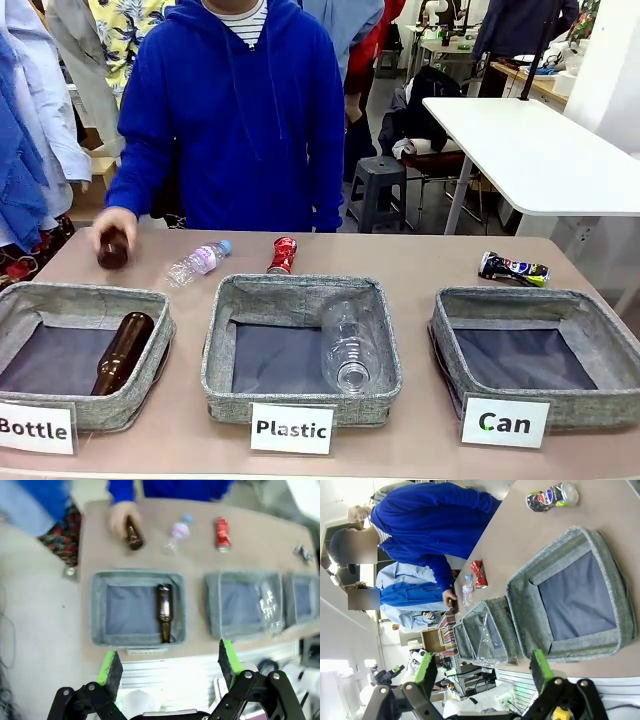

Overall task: Sort the can waste into the basket.
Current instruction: Pick up the can waste from the table and place it in the right Fabric basket.

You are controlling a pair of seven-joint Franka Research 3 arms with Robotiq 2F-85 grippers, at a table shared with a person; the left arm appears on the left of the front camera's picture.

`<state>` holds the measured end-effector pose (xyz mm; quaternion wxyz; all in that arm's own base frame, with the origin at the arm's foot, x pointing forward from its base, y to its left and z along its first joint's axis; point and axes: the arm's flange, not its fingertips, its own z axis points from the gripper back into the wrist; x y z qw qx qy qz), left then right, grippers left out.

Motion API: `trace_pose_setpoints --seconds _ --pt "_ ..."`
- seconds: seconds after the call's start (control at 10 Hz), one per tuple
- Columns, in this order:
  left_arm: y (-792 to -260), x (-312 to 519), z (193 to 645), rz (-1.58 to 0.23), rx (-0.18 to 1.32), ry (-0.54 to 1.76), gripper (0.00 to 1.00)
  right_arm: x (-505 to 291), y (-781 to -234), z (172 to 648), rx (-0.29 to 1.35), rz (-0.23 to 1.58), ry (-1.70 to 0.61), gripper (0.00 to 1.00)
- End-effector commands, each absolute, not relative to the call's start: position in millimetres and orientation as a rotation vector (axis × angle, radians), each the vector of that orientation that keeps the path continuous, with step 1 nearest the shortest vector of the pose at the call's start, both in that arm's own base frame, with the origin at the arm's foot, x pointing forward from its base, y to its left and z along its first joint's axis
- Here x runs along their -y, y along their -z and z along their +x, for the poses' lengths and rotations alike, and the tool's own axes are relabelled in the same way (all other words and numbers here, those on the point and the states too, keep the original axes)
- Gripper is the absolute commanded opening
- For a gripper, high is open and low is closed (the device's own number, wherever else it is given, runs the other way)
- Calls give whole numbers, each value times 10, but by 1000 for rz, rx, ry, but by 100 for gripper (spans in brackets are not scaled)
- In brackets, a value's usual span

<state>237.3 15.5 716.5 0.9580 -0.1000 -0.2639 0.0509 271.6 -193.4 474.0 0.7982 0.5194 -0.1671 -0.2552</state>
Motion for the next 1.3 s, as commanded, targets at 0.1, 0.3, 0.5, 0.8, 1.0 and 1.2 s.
trace_pose_setpoints --seconds 0.1,0.3,0.5,0.8,1.0,1.2 --pt "-6983 -961 1852 -228 794 -574 100 1942 -4745 2730 384 1135 528 100" --pt "-6752 -1407 1424 -337 892 -878 100 1942 -4745 2730 384 1135 528 100" --pt "-6575 -1641 1204 -465 977 -950 100 1942 -4745 2730 384 1135 528 100" --pt "-6558 -1651 1308 -483 953 -929 100 1942 -4745 2730 384 1135 528 100" --pt "-6618 -1601 1493 -462 927 -904 100 1942 -4745 2730 384 1135 528 100" --pt "-6665 -1539 1625 -439 903 -879 100 1942 -4745 2730 384 1135 528 100"
